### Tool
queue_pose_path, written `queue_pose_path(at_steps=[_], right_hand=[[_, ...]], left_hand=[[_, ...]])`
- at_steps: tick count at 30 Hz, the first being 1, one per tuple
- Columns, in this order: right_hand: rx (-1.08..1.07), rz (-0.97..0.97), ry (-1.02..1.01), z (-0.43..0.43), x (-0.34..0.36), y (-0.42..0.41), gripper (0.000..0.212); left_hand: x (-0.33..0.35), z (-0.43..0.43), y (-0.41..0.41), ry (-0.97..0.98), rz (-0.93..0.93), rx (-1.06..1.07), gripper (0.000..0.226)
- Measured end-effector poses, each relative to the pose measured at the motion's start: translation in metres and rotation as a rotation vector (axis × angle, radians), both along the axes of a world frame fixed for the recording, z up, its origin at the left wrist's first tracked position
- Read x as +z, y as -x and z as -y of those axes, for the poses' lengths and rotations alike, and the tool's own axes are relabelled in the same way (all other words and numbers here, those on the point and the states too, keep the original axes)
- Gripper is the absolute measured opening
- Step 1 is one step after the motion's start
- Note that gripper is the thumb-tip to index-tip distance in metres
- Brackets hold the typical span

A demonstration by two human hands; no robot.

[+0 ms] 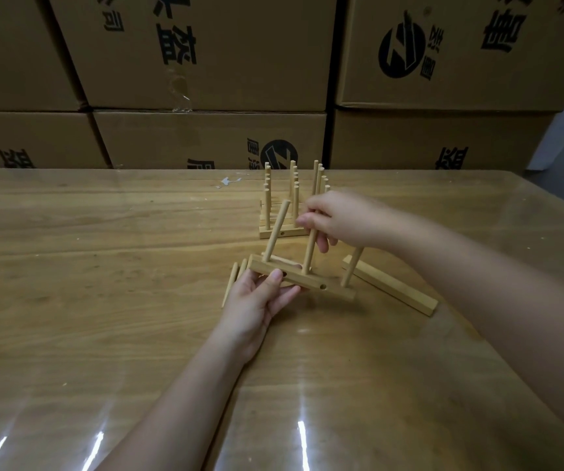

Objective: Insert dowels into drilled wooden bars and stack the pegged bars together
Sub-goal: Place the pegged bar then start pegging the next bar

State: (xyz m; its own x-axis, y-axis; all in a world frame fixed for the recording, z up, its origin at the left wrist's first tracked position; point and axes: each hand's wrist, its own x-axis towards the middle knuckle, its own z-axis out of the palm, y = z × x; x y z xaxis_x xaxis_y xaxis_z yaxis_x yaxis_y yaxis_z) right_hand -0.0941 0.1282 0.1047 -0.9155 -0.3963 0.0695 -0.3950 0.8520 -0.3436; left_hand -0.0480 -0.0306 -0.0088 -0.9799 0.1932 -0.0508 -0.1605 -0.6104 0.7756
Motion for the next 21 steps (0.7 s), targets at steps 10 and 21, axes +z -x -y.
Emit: queue_pose_path(at_steps=[10,21], right_hand=[[-0.016,0.088,0.049,-0.002,-0.001,0.005,0.020],[0.007,0.002,-0.011,0.007,0.009,0.000,0.018]], left_hand=[[0.001,-0.001,0.002,0.037,-0.008,-0.003,0.025],[0.001,0.000,0.002,-0.004,-0.006,0.020,0.015]])
